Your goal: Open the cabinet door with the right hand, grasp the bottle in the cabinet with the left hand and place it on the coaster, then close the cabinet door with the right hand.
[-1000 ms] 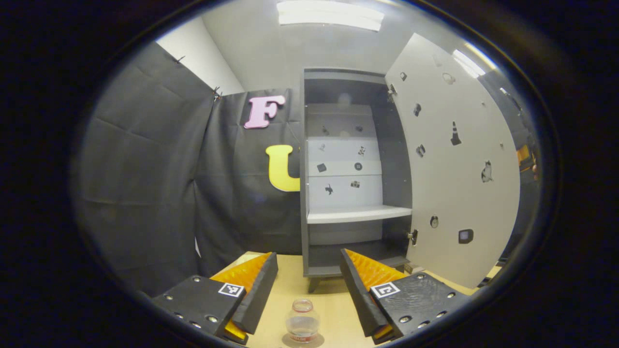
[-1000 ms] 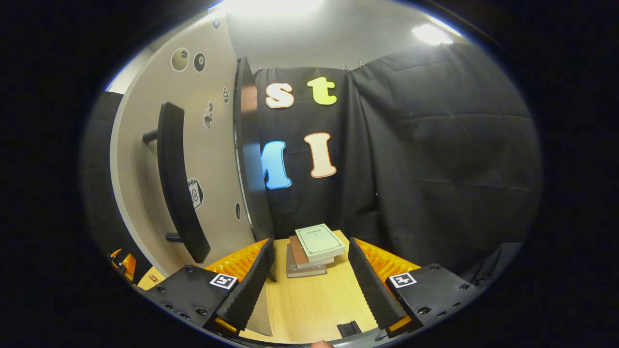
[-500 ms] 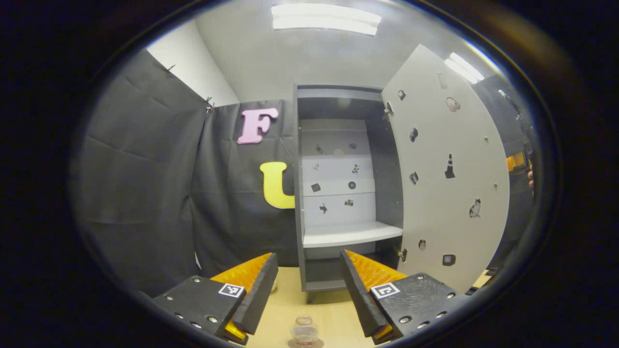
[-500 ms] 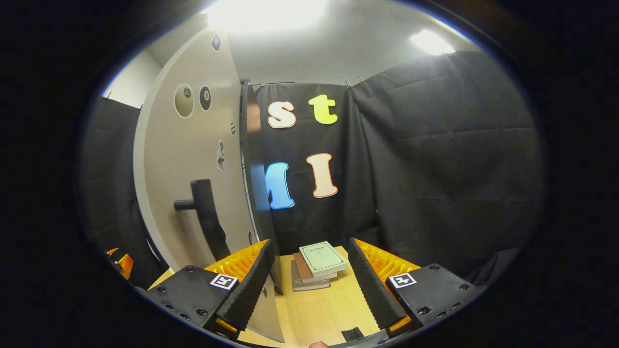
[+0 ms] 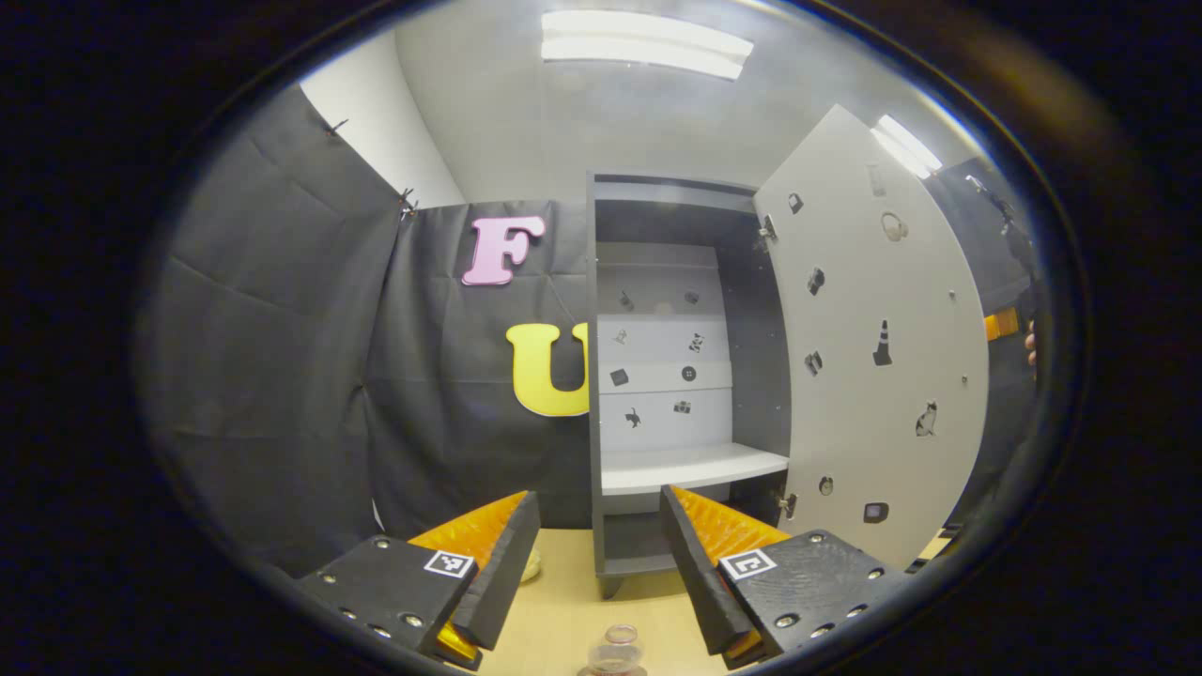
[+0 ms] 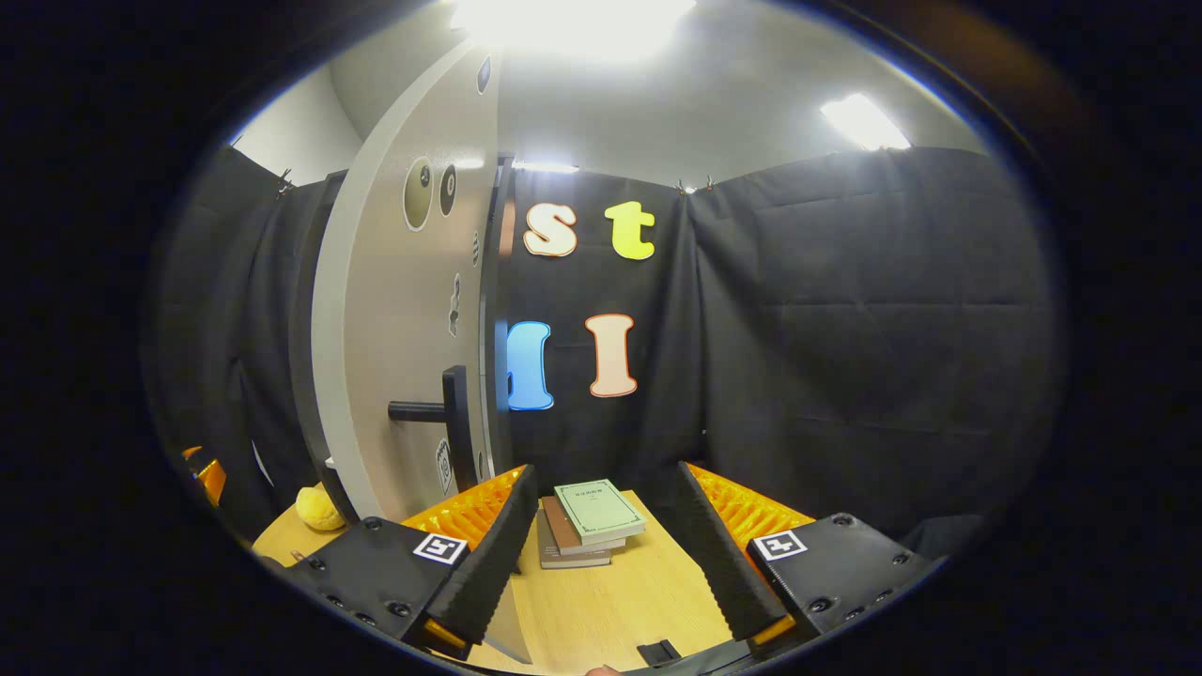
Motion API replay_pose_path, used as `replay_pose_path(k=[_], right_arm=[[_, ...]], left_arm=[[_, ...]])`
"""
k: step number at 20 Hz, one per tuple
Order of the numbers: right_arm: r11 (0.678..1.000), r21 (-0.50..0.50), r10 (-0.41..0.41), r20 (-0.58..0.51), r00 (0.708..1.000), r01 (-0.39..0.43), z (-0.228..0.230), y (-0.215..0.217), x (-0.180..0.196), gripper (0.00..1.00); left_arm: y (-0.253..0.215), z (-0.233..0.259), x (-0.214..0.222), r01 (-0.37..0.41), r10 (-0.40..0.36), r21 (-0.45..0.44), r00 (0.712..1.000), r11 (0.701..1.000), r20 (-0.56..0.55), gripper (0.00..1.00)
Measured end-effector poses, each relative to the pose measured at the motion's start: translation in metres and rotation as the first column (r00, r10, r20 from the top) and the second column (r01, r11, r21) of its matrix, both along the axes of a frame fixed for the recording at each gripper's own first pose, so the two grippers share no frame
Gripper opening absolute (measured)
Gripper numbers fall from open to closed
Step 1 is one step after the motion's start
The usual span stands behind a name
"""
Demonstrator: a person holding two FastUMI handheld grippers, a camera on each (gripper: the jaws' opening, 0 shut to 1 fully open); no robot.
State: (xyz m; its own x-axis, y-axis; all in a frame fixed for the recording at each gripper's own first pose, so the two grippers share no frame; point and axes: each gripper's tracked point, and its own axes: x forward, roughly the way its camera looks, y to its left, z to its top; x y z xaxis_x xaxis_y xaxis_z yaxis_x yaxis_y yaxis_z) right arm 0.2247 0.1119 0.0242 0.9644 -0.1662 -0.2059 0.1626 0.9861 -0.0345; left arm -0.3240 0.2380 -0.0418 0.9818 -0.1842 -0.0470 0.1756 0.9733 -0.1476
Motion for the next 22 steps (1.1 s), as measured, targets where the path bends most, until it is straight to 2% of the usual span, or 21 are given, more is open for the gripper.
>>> replay_pose_path(k=[5,6,10,14,18,20,22], right_arm=[[1.0,0.006,-0.013,-0.004,1.0,0.013,0.0,0.018,-0.003,0.89],[1.0,0.007,-0.009,-0.001,1.0,0.009,0.0,0.023,-0.005,0.94],[1.0,0.01,0.01,0.004,1.0,-0.01,-0.001,0.045,-0.007,0.94],[0.999,0.013,0.042,0.004,0.999,-0.042,-0.001,0.072,-0.008,0.94],[0.996,0.019,0.083,0.004,0.997,-0.083,-0.002,0.098,-0.006,0.94],[0.995,0.021,0.101,0.004,0.995,-0.101,-0.003,0.11,-0.004,0.94],[0.993,0.019,0.116,0.003,0.993,-0.116,-0.003,0.122,-0.003,0.94]], left_arm=[[0.014,-0.007,0.003,0.004,-0.004,-0.014,1.0,1.0,-0.01,0.8],[0.016,-0.007,0.004,0.005,-0.005,-0.011,1.0,1.0,-0.008,0.8],[0.028,-0.009,0.003,0.008,-0.008,-0.011,1.0,1.0,-0.002,0.77],[0.049,-0.008,0.003,-0.004,0.004,-0.014,1.0,1.0,0.005,0.8],[0.07,-0.013,-0.001,-0.024,0.024,-0.016,1.0,1.0,0.004,0.77],[0.079,-0.015,-0.001,-0.036,0.036,-0.014,0.999,0.999,0.003,0.79],[0.09,-0.017,0.001,-0.047,0.047,-0.014,0.999,0.999,0.0,0.77]])
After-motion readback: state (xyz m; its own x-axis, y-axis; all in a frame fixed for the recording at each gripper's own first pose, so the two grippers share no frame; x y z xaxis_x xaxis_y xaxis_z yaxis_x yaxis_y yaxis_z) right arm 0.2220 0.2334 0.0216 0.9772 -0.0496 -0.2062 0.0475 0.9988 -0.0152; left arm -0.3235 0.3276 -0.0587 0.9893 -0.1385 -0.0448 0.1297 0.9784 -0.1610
